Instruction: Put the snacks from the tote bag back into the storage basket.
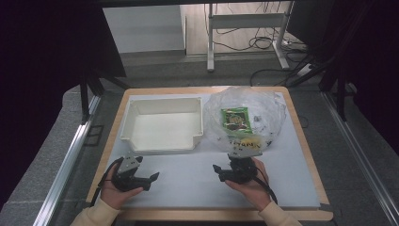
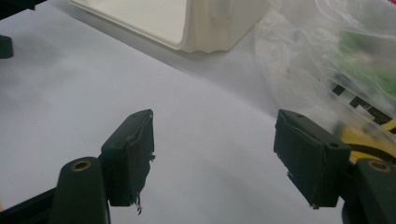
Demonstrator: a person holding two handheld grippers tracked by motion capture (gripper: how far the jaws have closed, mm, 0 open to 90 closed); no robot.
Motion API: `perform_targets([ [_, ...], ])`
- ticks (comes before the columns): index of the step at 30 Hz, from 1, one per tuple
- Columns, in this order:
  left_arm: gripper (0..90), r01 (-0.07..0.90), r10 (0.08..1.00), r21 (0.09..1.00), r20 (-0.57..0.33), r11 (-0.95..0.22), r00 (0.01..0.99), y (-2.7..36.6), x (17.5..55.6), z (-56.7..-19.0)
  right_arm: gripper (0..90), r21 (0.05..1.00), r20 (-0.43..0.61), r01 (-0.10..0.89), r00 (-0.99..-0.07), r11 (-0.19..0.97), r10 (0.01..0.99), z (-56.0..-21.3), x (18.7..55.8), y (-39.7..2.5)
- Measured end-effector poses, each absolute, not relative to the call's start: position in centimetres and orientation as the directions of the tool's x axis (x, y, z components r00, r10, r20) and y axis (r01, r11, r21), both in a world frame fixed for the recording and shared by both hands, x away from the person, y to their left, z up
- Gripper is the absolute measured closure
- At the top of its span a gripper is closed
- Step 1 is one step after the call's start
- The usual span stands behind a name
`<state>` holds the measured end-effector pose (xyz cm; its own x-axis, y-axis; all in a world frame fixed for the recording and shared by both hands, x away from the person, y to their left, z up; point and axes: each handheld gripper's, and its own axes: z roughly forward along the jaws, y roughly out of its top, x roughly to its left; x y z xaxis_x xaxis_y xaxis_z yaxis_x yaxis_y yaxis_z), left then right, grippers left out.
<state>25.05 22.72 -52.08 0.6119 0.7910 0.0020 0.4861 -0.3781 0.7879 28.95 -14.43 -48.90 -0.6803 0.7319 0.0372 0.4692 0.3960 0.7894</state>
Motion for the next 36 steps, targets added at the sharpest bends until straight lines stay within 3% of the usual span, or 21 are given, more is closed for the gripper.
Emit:
perform_targets([
  [36,12.2,0.485,0.778,0.788,-0.011,-0.38,0.628,23.0,24.9,-52.1,30.3,0.81,0.057,0.465,-0.668,0.356,0.742,-44.2,32.3,-12.8],
])
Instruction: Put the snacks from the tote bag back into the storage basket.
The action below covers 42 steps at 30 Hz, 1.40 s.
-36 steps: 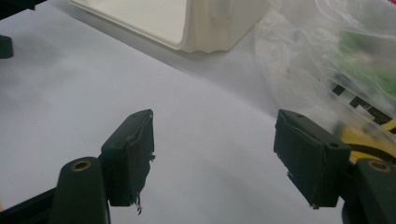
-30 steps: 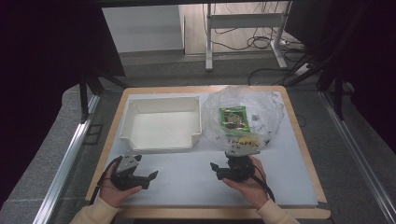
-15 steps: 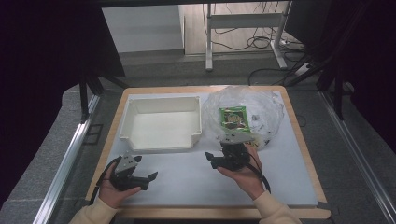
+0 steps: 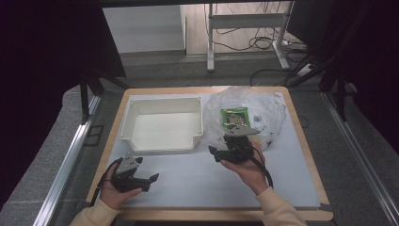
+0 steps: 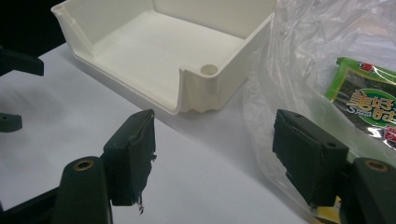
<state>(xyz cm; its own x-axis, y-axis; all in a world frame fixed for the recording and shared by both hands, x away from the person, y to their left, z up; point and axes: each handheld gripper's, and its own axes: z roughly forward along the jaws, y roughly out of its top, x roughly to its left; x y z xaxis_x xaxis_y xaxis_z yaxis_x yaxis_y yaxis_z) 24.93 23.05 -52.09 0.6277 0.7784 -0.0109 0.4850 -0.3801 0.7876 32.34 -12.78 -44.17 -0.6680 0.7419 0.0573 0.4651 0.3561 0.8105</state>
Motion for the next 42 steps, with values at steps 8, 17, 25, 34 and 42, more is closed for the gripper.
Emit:
perform_targets([
  [8,12.1,0.493,0.779,0.783,-0.017,-0.38,0.627,23.0,25.0,-52.1,30.3,0.814,0.094,0.483,-0.657,0.323,0.748,-43.6,33.4,-12.9],
  [17,12.0,0.501,0.777,0.772,-0.015,-0.391,0.629,23.0,25.1,-52.3,30.4,0.818,0.096,0.488,-0.638,0.304,0.764,-43.2,34.6,-13.4],
  [25,11.9,0.505,0.774,0.766,-0.014,-0.399,0.633,23.0,25.1,-52.3,30.3,0.822,0.094,0.485,-0.634,0.299,0.768,-42.9,35.3,-13.4],
  [34,11.8,0.509,0.768,0.76,-0.019,-0.405,0.64,22.8,25.2,-52.5,30.2,0.823,0.098,0.49,-0.62,0.287,0.778,-42.2,36.1,-13.8],
  [42,11.7,0.501,0.759,0.764,-0.022,-0.407,0.651,22.9,25.0,-52.4,30.2,0.808,0.089,0.516,-0.584,0.285,0.807,-41.7,37.9,-14.0],
])
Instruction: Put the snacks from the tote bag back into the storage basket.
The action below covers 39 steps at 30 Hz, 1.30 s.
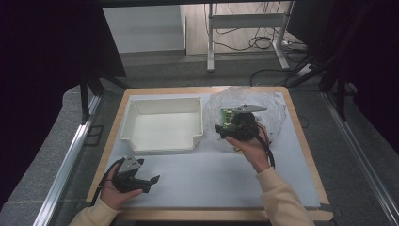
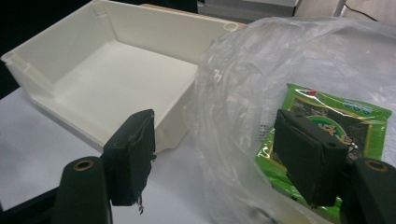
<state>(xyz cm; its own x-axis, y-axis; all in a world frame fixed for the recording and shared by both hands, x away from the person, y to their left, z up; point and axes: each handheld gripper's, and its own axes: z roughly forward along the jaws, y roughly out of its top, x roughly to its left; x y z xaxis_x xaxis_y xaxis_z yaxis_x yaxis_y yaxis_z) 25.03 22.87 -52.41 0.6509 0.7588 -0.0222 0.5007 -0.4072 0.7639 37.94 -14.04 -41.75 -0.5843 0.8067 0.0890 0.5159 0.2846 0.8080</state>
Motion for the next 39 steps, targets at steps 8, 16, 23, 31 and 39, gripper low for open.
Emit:
perform_targets([
  [8,11.5,0.496,0.752,0.765,-0.023,-0.411,0.659,22.9,25.0,-52.4,30.0,0.785,0.09,0.554,-0.546,0.278,0.833,-41.6,39.9,-14.3],
  [16,12.3,0.479,0.758,0.79,-0.027,-0.383,0.651,23.0,24.7,-52.0,29.8,0.779,0.085,0.561,-0.539,0.281,0.838,-41.2,41.0,-14.6],
  [23,12.6,0.479,0.773,0.798,-0.027,-0.365,0.634,23.2,24.7,-51.9,29.5,0.771,0.108,0.584,-0.514,0.255,0.851,-41.1,42.6,-15.7],
  [31,12.8,0.476,0.77,0.799,-0.025,-0.368,0.637,23.1,24.7,-51.9,29.5,0.756,0.095,0.599,-0.5,0.264,0.861,-41.2,43.8,-15.8],
  [39,12.8,0.475,0.768,0.799,-0.024,-0.37,0.64,23.1,24.7,-51.9,29.3,0.726,0.104,0.637,-0.474,0.259,0.874,-42.0,45.4,-16.2],
])
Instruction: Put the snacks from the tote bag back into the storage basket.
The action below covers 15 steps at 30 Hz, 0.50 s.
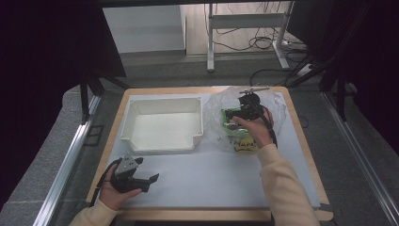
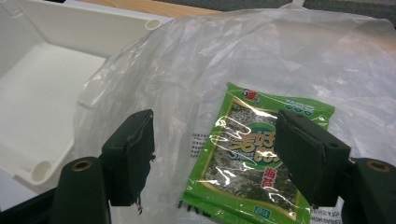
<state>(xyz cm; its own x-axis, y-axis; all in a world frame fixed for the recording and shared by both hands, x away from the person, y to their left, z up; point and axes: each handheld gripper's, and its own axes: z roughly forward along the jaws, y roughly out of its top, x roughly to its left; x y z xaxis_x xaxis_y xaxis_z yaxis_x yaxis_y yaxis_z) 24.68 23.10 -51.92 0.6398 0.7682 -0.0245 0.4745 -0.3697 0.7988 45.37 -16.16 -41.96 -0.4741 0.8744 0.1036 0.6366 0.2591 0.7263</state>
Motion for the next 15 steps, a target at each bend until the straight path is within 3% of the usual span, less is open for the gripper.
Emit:
perform_targets([
  [15,12.7,0.477,0.766,0.795,-0.023,-0.376,0.643,23.1,24.7,-52.0,29.7,0.693,0.124,0.681,-0.436,0.236,0.891,-43.0,47.5,-16.6],
])
